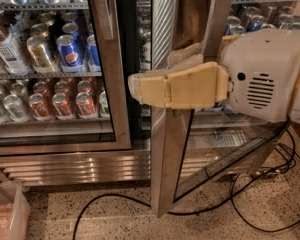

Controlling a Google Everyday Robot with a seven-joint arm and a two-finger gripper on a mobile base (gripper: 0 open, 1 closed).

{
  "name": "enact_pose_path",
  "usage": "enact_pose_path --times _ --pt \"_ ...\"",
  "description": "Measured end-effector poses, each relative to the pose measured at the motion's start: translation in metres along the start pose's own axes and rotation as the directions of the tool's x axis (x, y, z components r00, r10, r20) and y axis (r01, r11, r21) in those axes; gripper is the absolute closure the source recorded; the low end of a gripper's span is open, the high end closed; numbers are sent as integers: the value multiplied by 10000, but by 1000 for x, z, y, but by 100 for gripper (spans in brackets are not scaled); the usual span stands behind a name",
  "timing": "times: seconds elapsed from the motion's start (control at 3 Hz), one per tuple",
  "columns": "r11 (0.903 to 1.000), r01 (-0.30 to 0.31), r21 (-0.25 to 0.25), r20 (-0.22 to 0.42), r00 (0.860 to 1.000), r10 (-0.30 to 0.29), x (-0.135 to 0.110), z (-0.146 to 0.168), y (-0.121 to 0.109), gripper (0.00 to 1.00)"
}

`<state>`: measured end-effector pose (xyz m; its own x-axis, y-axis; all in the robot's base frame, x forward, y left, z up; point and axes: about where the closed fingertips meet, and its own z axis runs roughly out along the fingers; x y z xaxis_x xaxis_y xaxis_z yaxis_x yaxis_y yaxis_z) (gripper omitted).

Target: Open right fridge door

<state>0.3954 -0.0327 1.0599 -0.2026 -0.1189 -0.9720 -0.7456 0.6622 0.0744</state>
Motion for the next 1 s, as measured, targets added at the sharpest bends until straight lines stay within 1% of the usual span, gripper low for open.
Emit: enact_pose_path --times 0.33,0.67,1.0 --pt "9996 -40 296 -332 9994 50 4 -15 -9 0" --pt "9978 149 644 -413 9991 -123 -4 -33 -10 0" --pt "9978 149 647 -415 9991 -122 -4 -35 -11 0"
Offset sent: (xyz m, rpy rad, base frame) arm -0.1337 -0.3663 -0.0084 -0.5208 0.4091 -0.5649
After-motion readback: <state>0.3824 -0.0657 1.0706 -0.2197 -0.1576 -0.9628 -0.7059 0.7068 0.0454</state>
